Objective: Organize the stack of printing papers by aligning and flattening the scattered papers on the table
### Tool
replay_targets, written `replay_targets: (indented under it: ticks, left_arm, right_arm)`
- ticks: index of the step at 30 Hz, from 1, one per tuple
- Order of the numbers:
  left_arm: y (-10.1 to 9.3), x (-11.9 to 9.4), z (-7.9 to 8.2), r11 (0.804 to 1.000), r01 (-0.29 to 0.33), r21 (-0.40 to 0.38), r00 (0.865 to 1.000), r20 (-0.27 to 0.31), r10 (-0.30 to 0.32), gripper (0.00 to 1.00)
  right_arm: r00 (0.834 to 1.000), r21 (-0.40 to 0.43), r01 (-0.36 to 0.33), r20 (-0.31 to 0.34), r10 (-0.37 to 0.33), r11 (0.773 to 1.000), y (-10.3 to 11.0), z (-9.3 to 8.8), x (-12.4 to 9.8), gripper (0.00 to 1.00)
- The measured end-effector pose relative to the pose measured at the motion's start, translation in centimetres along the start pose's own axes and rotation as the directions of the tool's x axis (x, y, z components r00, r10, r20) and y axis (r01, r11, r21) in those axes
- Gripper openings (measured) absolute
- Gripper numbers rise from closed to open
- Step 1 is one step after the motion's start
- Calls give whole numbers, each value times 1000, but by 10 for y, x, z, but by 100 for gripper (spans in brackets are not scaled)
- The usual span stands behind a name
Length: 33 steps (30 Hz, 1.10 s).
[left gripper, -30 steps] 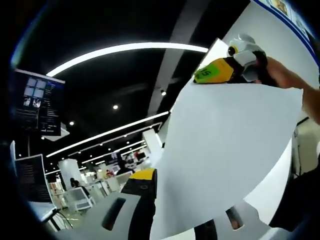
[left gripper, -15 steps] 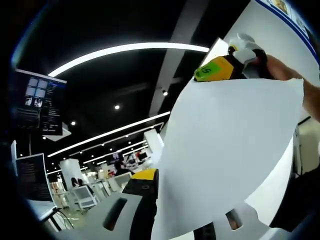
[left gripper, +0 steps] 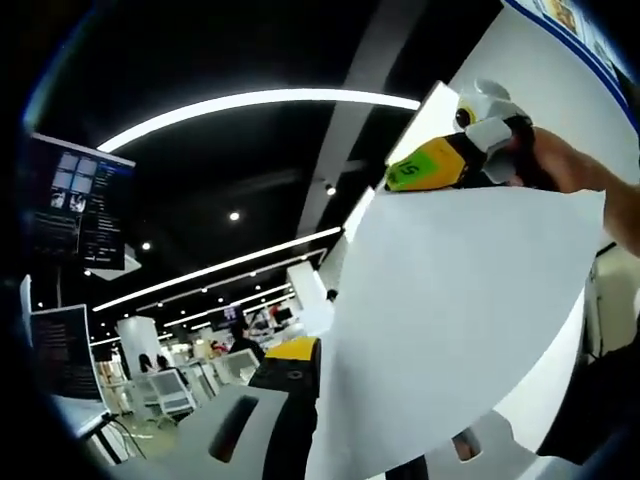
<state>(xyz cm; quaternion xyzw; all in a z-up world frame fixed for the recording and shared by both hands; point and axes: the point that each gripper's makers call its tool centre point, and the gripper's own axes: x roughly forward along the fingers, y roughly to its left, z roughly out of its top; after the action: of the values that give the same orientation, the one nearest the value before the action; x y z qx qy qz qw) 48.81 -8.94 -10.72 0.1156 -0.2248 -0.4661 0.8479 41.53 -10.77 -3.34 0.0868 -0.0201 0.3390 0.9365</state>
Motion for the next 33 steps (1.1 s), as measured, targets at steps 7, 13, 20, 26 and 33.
replay_targets:
  ticks: [7, 13, 20, 26, 33]
  left_arm:
    - [2, -3, 2, 1000, -3, 5, 1000, 7, 3, 16]
    - [-1, -3, 2, 1000, 7, -10, 1000, 8, -7, 14]
    - [1, -4, 4, 1000, -4, 7, 1000, 11, 4, 6]
    - [3, -7, 7, 1000, -6, -4, 1000, 26, 6, 6]
    - [1, -9, 10, 999, 15, -53, 1000, 26, -14, 5]
  right_arm:
    - [1000, 5, 7, -7, -7, 1000, 0, -1, -1, 0]
    - [1000, -23, 18, -16, -18, 1000, -2, -1, -2, 0]
    - [1000, 0, -8, -13, 8, 1000, 4, 1, -2, 0]
    - [1000, -36, -16, -14, 16, 999, 4, 0, -2, 0]
    - [1000, -57, -8, -3, 7, 998, -3, 3, -1, 9]
